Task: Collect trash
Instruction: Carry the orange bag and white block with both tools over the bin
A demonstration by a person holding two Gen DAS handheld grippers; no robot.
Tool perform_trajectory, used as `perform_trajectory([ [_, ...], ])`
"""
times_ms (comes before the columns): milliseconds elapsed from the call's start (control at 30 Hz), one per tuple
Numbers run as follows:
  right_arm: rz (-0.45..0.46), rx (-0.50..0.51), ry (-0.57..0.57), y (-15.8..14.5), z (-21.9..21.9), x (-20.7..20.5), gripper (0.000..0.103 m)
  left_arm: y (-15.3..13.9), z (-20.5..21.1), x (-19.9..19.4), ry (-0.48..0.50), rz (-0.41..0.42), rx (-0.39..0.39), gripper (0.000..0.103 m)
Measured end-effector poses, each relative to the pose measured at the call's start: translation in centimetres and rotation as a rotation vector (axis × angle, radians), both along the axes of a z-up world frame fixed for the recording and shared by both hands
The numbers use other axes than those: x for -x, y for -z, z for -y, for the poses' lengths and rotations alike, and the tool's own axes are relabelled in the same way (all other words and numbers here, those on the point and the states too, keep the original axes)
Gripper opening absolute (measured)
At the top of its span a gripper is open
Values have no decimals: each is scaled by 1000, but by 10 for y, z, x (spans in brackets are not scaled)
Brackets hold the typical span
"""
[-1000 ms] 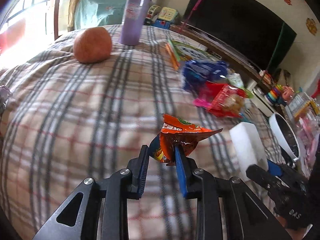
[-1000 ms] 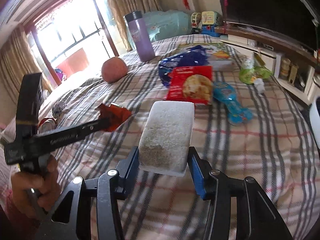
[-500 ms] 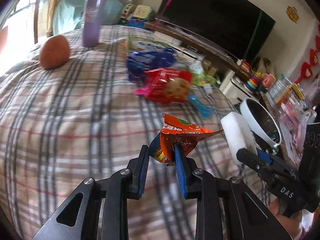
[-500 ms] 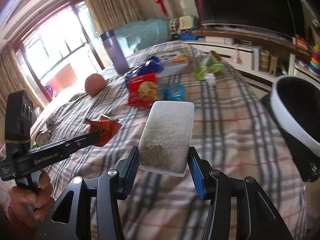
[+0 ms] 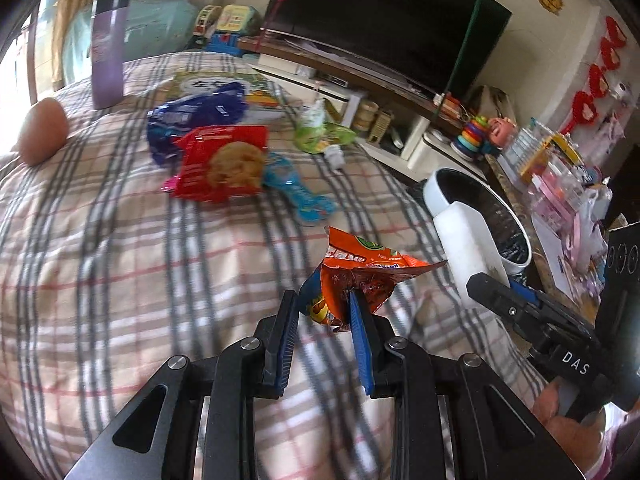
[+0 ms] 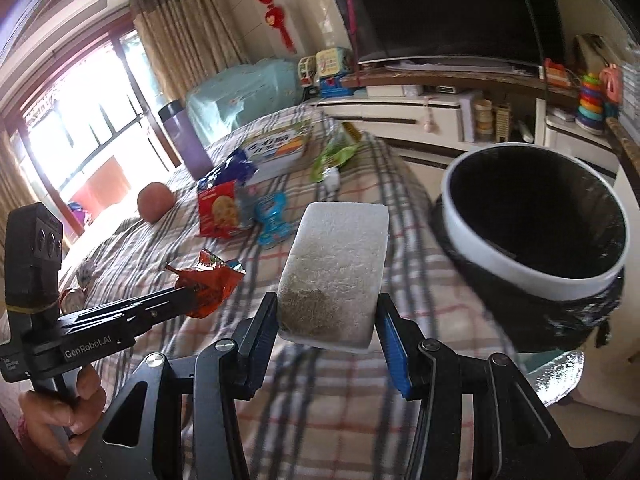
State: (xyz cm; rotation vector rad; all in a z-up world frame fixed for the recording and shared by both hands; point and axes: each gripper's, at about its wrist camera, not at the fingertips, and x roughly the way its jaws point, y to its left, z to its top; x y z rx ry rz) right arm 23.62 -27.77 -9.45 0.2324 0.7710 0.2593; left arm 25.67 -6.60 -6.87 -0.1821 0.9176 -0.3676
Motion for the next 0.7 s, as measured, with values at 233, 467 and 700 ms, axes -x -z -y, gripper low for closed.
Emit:
perform_trajectory([
  [233, 4, -2, 39, -1, 22, 3, 49, 0, 23, -8, 35, 4, -11, 25],
  [467, 11, -6, 69, -4, 39, 3, 49, -1, 44, -18, 65, 8, -12, 25],
  [700, 18, -9, 100, -6, 57, 2, 49, -2, 66, -32, 94, 14, -14, 25],
])
